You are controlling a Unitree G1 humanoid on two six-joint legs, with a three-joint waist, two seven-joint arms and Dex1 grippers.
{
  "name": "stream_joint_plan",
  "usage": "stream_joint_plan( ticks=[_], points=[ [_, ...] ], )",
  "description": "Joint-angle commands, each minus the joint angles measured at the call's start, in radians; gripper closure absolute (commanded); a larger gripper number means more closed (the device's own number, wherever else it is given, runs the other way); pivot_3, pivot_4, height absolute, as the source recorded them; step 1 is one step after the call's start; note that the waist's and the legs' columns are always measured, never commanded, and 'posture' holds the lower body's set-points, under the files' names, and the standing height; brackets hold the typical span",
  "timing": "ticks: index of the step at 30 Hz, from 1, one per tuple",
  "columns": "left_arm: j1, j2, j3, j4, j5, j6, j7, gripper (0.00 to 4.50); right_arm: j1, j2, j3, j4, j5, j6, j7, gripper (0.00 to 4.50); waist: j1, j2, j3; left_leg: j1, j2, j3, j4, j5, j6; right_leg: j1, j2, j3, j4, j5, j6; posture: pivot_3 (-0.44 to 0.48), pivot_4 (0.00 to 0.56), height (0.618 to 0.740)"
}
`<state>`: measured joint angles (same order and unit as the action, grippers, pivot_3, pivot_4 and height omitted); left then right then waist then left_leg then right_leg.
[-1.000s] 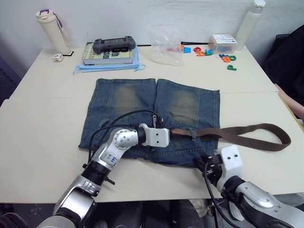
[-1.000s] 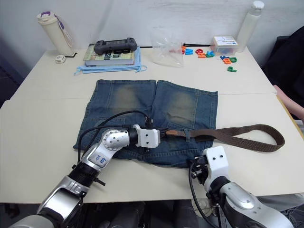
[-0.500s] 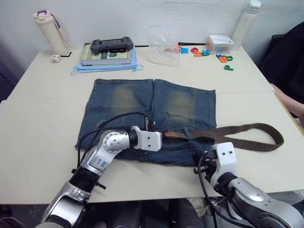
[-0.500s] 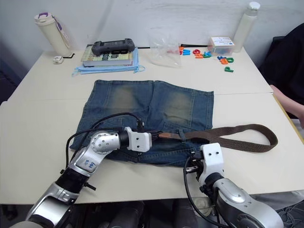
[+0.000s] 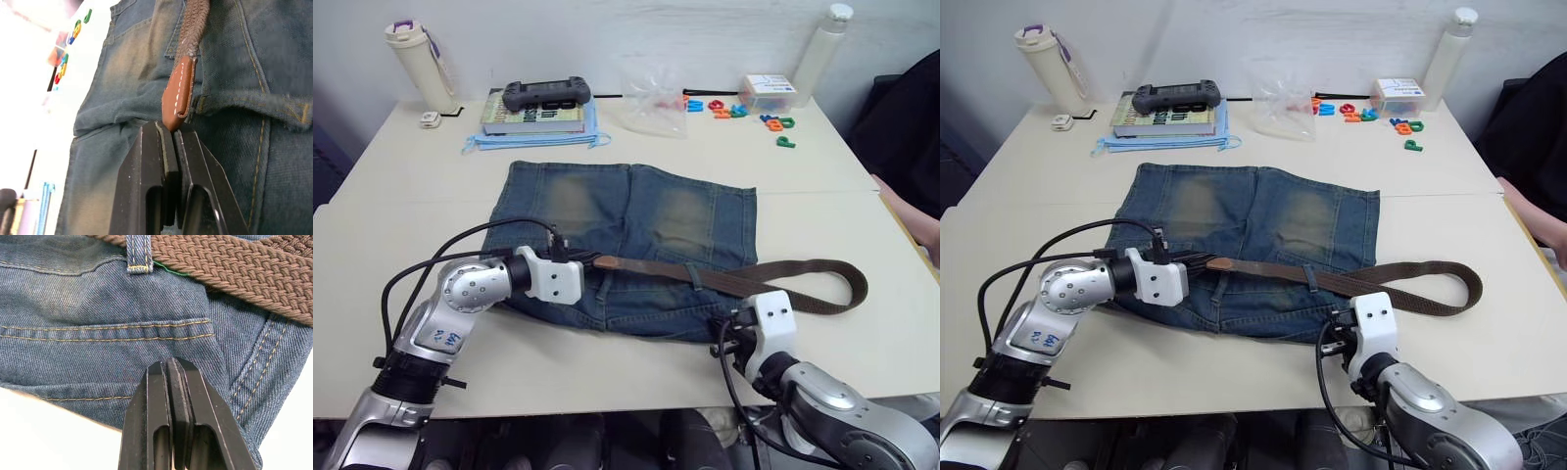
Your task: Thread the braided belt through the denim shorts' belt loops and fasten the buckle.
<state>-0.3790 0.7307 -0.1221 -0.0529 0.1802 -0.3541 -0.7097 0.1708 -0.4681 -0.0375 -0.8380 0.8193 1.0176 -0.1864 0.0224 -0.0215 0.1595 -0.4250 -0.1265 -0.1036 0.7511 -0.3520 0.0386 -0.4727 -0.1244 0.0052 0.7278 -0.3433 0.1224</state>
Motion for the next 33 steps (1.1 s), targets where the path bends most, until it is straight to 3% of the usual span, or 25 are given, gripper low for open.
stream_joint_plan(
  ticks=[1, 9, 18, 29, 33],
  points=[
    [0.015, 0.033, 0.086, 0.036, -0.019, -0.114, 0.056, 4.5, 0.001, 0.005, -0.015, 0.037, -0.023, 0.036, 0.003, 4.48, 0.001, 0.0, 0.0, 0.0, 0.0, 0.0, 0.0, 0.0, 0.0, 0.0, 0.0, 0.0, 0.0, 0.0, 0.0, 0.0, 0.15, 0.659],
    [0.042, 0.019, 0.104, 0.075, -0.058, -0.198, 0.073, 4.5, -0.029, -0.019, -0.088, 0.044, -0.035, 0.068, 0.028, 4.48, 0.004, -0.001, 0.0, 0.001, 0.0, 0.0, 0.0, 0.0, 0.001, 0.001, 0.0, 0.0, 0.0, 0.0, 0.0, 0.0, 0.15, 0.659],
    [0.051, -0.066, 0.04, -0.008, -0.06, -0.105, 0.057, 4.5, -0.103, -0.143, -0.119, 0.099, -0.141, 0.064, 0.095, 4.48, 0.019, 0.001, 0.002, 0.0, -0.003, 0.0, 0.001, 0.0, 0.001, 0.002, -0.003, -0.001, -0.003, 0.001, 0.001, 0.0, 0.15, 0.659],
    [0.009, -0.171, -0.044, -0.043, 0.025, 0.004, 0.089, 4.5, -0.206, -0.242, -0.141, 0.215, -0.325, 0.013, 0.145, 4.48, 0.033, 0.004, 0.004, -0.002, -0.003, 0.0, 0.0, 0.001, 0.0, 0.002, -0.004, -0.001, -0.006, 0.002, 0.003, 0.0, 0.15, 0.659],
    [-0.002, -0.195, -0.057, -0.043, 0.045, 0.026, 0.102, 4.5, -0.239, -0.212, -0.195, 0.201, -0.304, 0.013, 0.18, 4.48, 0.033, 0.004, 0.004, -0.004, -0.004, 0.0, 0.0, 0.002, 0.001, 0.001, -0.005, -0.001, -0.007, 0.002, 0.004, 0.0, 0.15, 0.659]
  ],
)
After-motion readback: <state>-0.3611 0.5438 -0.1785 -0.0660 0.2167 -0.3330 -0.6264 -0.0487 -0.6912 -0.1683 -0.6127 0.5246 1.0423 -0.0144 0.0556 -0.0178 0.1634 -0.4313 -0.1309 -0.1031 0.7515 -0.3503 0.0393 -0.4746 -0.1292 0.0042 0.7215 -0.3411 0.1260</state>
